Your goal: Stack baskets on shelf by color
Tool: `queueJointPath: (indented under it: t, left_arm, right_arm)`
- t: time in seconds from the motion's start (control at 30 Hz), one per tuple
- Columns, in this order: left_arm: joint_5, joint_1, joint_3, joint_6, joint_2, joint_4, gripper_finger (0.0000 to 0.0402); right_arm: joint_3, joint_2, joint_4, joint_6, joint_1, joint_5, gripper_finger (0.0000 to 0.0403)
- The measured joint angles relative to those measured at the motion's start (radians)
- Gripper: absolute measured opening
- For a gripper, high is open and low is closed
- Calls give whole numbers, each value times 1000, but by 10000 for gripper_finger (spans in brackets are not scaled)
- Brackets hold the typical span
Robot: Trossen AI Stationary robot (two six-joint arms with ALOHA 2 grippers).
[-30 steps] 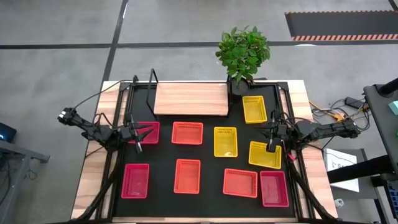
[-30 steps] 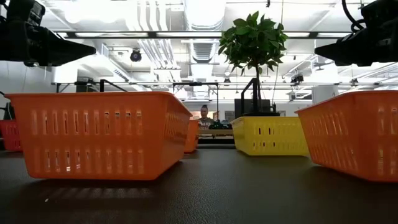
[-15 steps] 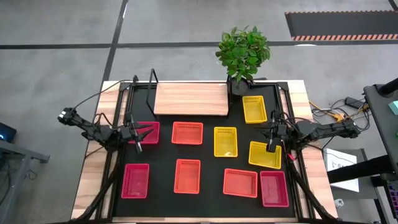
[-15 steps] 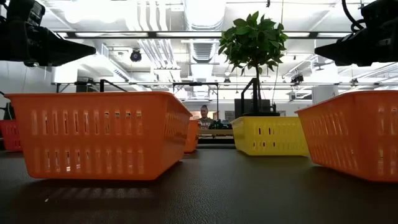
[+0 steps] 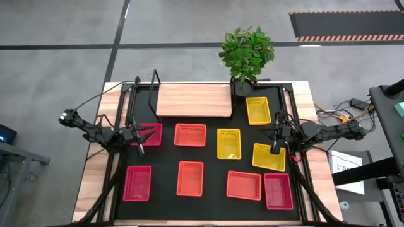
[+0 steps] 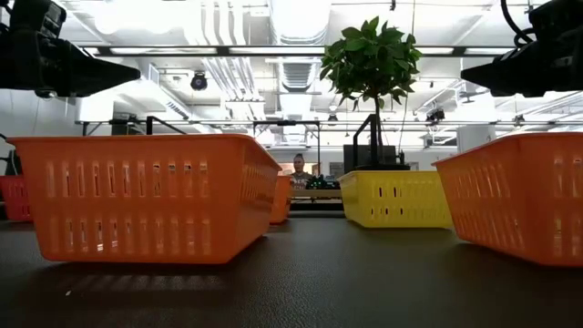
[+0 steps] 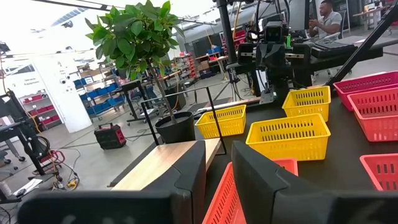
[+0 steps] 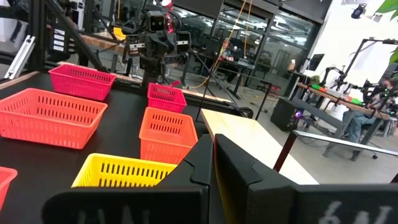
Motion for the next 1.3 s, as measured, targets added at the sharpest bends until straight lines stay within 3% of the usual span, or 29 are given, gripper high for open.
queueJointPath:
  t: [1.2,1.3]
  left_arm:
    - [0,0,0,32,0,2,63]
    - [0,0,0,27,0,2,63]
  right_arm:
    - [0,0,10,3,0,0,9]
    - [0,0,16,205,0,-21,9]
